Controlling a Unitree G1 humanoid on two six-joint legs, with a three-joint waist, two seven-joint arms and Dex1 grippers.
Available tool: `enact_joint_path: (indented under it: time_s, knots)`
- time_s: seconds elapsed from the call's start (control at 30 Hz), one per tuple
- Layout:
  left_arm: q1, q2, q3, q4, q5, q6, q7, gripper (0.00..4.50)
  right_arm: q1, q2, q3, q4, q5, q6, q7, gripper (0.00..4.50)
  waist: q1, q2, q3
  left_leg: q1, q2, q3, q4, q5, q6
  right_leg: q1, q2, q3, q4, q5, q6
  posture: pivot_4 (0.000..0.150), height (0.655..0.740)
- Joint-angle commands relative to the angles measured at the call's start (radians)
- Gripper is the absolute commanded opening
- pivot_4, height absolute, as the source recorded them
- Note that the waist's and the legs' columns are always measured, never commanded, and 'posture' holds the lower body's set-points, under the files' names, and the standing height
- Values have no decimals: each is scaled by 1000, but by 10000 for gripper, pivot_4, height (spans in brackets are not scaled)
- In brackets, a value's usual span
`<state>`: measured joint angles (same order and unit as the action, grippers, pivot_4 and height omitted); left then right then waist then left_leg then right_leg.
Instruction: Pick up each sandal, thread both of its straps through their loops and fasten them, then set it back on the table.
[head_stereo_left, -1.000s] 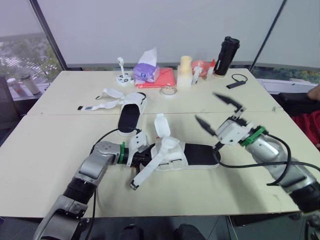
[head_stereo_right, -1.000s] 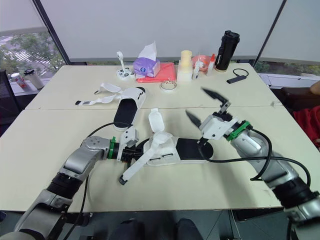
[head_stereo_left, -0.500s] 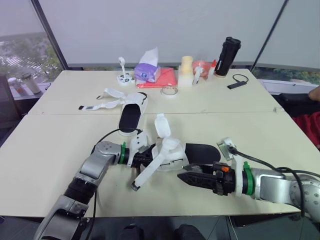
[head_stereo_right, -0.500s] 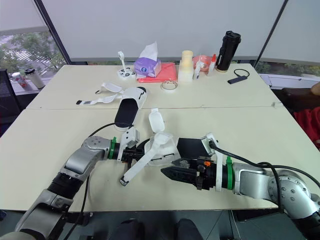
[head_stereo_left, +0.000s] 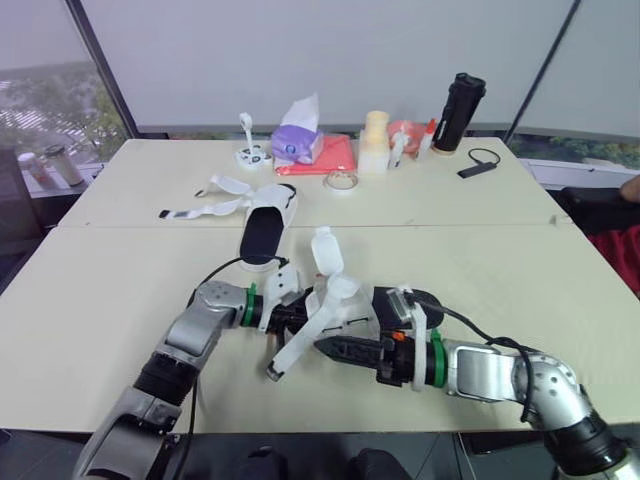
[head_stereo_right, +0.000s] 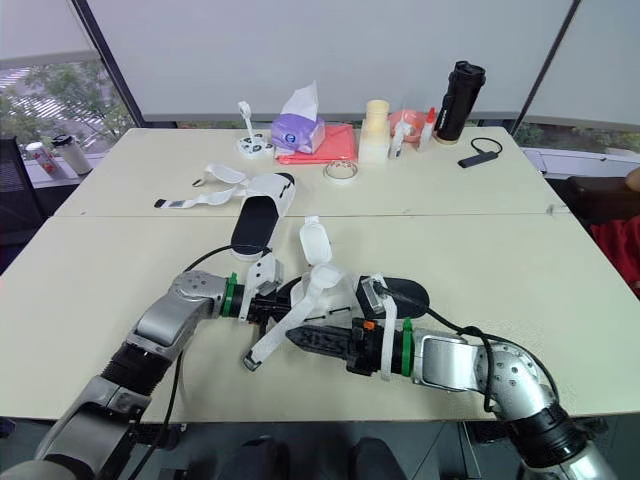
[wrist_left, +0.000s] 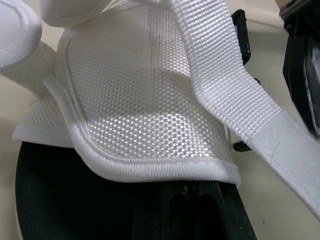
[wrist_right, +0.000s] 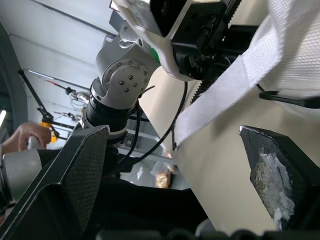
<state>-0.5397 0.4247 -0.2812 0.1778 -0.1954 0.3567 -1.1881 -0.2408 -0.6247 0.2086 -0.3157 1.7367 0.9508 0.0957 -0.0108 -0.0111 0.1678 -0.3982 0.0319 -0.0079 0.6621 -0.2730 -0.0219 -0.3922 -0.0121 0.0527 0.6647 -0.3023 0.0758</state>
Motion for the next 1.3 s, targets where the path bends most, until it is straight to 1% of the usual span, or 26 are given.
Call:
enact_joint_path:
  time_s: [0.03,0.33,0.37,0.43,0.53,0.67,0.8,0.93,1.07,1.13,1.23,1.3]
  knots:
    - [-7,-5,-17,9,16,-9,10,0,-30,62,25,10,14,30,-44,44274,0,0,0,0,0,0,0,0,0,0,0,0,0,0,0,1500,7400]
    - [-11,-6,-17,19,17,-11,11,0,-77,162,20,88,-7,74,-66,44274,0,0,0,-4,0,-1,1,0,0,-4,0,0,1,0,0,1500,7400]
    - [-8,-5,-16,15,15,-9,12,0,-84,174,21,99,-23,76,-71,41964,0,0,0,-5,0,-1,1,0,0,-4,0,-1,1,0,0,1500,7400]
    - [-3,-3,-15,10,13,-7,14,0,-90,189,22,113,-46,83,-78,35610,-1,0,0,-6,0,-1,1,0,0,-5,0,-1,1,0,0,1500,7400]
    - [3,-1,-12,6,12,-6,18,0,-88,206,15,114,-69,91,-82,19878,-1,0,0,-7,0,-1,1,0,0,-6,0,-1,1,0,0,1500,7400]
    - [6,-1,-9,5,10,-4,22,0,-78,219,-8,101,-101,86,-96,257,-1,0,0,-7,0,-1,1,0,0,-6,0,-1,1,0,0,1500,7400]
    - [8,0,-8,6,8,-5,24,0,-63,216,-50,71,-118,78,-101,257,-1,0,0,-7,0,-1,1,0,0,-6,0,-1,1,0,0,1500,7400]
    - [9,0,-9,6,6,-5,26,0,-57,175,-101,22,-138,87,-71,257,-1,0,0,-7,0,-1,1,0,0,-6,0,-1,1,0,0,1500,7400]
    - [8,0,-11,8,8,-7,25,0,-115,27,-207,-4,-135,129,115,257,-1,0,0,-8,0,0,1,0,0,-7,0,-1,0,0,0,1500,7400]
    - [7,0,-12,9,8,-8,24,0,-137,-52,-224,-7,-180,157,229,257,-1,0,0,-8,0,0,1,0,0,-7,0,-1,1,0,0,1500,7400]
    - [2,-3,-13,19,10,-12,24,0,-169,-147,-206,21,-305,169,383,257,-1,0,0,-8,0,-1,1,0,0,-7,1,-1,0,0,0,1500,7400]
    - [1,-6,-15,22,11,-15,25,0,-189,-190,-162,59,-426,155,464,257,-1,0,0,-8,0,-1,1,0,0,-7,1,-1,0,0,0,1500,7400]
